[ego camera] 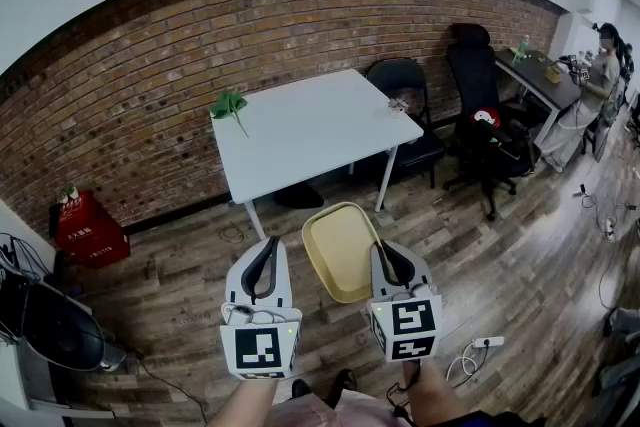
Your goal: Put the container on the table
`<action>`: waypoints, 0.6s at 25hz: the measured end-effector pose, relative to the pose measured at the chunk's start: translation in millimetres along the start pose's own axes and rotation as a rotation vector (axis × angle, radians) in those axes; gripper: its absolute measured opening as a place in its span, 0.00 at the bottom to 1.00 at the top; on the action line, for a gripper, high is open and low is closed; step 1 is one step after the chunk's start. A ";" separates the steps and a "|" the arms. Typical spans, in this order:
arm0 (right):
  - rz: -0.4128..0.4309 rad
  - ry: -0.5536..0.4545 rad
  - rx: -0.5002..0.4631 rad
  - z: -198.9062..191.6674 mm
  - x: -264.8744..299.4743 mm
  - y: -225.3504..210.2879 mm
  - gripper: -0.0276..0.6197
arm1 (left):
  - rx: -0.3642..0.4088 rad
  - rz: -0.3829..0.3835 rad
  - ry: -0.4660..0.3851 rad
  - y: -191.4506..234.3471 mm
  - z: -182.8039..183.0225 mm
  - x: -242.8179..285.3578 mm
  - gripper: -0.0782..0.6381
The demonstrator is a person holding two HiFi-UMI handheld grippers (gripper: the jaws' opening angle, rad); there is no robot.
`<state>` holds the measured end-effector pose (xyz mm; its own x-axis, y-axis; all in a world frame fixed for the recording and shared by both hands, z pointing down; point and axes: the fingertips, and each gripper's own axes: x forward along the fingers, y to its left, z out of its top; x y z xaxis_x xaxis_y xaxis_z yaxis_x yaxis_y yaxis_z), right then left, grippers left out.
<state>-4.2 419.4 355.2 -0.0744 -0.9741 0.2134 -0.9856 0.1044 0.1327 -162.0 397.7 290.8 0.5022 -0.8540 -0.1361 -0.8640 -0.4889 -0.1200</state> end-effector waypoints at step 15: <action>0.022 0.003 0.011 -12.3 -3.5 -32.1 0.07 | 0.013 0.025 0.032 -30.8 -8.8 10.2 0.12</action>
<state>29.5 422.0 362.1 -0.0952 -0.9711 0.2188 -0.9855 0.1230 0.1170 -130.6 402.6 301.8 0.4789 -0.8713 -0.1073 -0.8756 -0.4652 -0.1301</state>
